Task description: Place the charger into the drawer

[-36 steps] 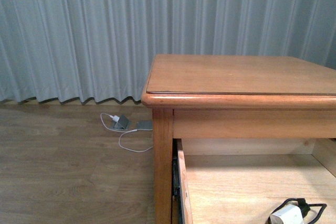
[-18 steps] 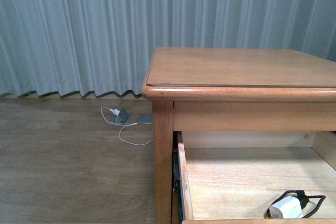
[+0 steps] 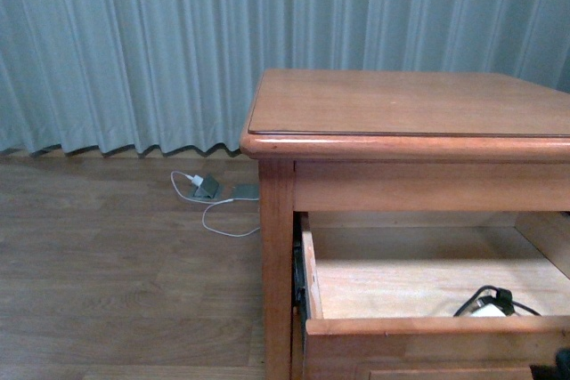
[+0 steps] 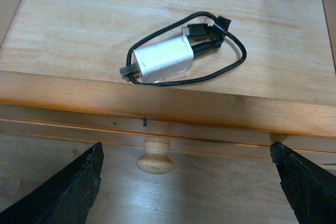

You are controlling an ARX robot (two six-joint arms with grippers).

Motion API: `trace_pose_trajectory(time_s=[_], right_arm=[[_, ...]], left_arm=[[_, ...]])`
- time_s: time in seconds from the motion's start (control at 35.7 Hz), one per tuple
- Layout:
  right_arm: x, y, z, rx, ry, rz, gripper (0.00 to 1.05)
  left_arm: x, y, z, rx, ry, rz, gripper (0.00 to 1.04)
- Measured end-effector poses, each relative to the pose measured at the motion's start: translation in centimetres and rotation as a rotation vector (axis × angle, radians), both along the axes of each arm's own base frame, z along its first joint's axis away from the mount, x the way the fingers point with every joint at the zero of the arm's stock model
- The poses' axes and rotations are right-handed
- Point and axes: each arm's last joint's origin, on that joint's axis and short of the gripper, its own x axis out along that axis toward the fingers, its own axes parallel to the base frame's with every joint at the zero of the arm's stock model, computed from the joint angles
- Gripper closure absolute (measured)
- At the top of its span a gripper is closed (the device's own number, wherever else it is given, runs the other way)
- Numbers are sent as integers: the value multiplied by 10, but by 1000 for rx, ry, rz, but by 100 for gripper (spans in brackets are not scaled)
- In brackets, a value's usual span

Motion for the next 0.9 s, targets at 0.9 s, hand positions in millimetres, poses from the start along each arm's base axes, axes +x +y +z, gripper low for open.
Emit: trace_pose_trajectory(time_s=[0.9], right_arm=[[126, 50, -28, 152, -307, -113, 9]], left_arm=[[0, 0, 0, 0, 0, 0, 6]])
